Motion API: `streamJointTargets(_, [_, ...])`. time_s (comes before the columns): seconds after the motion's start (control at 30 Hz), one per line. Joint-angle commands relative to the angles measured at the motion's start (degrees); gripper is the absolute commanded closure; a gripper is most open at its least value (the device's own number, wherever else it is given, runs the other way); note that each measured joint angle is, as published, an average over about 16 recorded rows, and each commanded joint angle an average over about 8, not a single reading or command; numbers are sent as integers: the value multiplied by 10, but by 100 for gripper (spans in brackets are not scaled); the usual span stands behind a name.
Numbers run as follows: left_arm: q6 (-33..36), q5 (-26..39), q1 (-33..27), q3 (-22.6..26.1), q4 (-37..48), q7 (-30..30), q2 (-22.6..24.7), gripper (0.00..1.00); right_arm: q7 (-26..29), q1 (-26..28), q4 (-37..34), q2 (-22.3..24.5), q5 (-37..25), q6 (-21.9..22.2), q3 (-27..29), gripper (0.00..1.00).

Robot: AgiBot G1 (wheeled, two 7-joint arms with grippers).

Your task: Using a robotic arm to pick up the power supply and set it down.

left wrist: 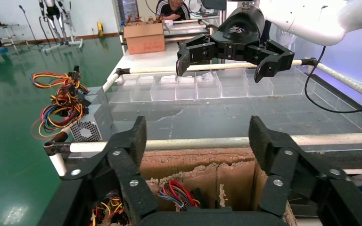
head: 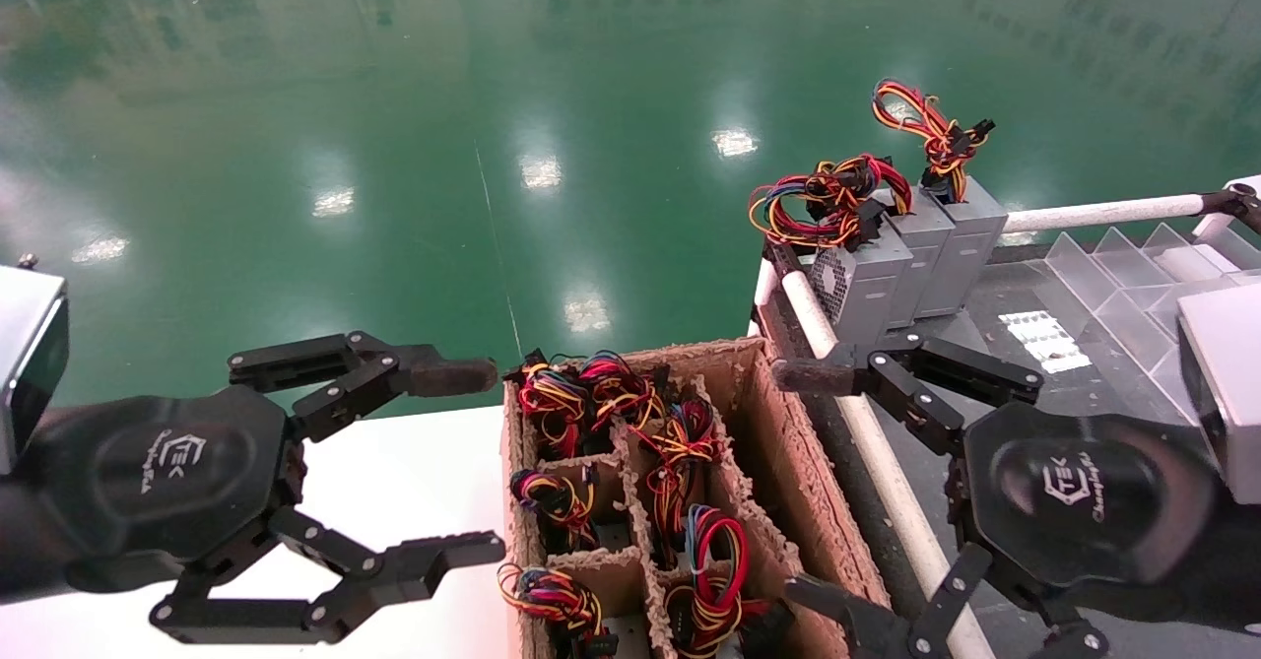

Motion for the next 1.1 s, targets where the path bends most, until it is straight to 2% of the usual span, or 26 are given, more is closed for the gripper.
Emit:
streamJointTargets(0.03, [0,0,0,0,0,0,0,100,0,0,0,0,0,0,0,0])
streamJointTargets(0.33, [0,0,0,0,0,0,0,100,-3,0,-5,2,-16,10,-3,0])
streamJointTargets(0.53, [0,0,0,0,0,0,0,100,3,4,-20,-5,-62,28,-23,0])
streamJointTargets(0.83, [0,0,0,0,0,0,0,100,41,33,-56,-76,-169,23,-106,0])
streamJointTargets(1.1, [0,0,0,0,0,0,0,100,50,59,-93,-137,-208,-7,-152,0])
